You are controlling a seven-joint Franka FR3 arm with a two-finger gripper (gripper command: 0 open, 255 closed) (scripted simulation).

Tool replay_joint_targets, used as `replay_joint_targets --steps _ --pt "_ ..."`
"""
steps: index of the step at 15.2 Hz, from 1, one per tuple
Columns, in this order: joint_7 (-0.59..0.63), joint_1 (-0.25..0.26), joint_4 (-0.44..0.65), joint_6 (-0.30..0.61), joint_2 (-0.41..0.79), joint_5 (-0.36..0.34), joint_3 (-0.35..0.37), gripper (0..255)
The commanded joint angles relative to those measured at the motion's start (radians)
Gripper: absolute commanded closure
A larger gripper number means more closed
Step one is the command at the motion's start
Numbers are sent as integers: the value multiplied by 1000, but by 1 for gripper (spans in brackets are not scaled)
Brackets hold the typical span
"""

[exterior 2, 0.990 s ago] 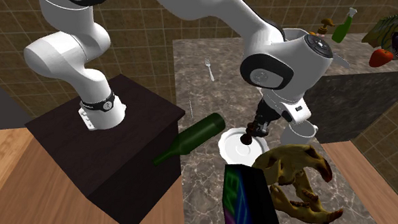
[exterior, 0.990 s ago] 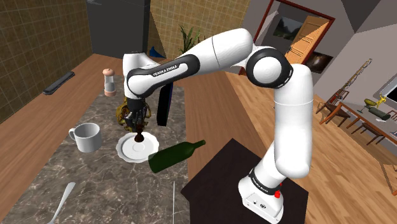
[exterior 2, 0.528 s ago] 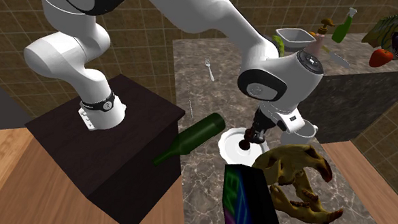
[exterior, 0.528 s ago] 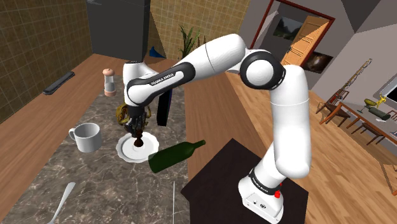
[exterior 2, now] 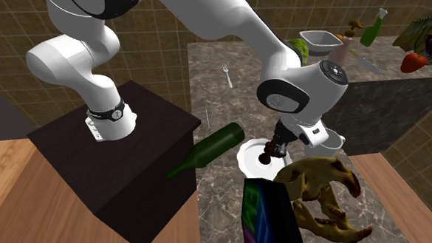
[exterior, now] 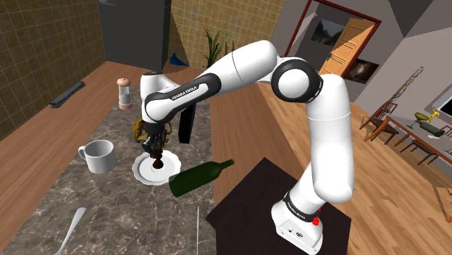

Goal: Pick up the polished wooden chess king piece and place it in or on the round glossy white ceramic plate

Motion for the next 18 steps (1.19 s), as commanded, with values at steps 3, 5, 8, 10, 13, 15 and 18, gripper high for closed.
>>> replay_joint_targets --steps 3,5,8,10,13,15,18 --pt "0 0 0 0 0 0 0 0" --pt "0 0 0 0 0 0 0 0" --pt "-2 -3 11 -27 -16 3 2 0" --pt "-5 -9 37 -82 -45 9 5 0" --pt "-7 -10 49 -104 -55 11 6 0" --pt "-7 -10 49 -104 -55 11 6 0" --pt "-7 -10 49 -104 -55 11 6 0"
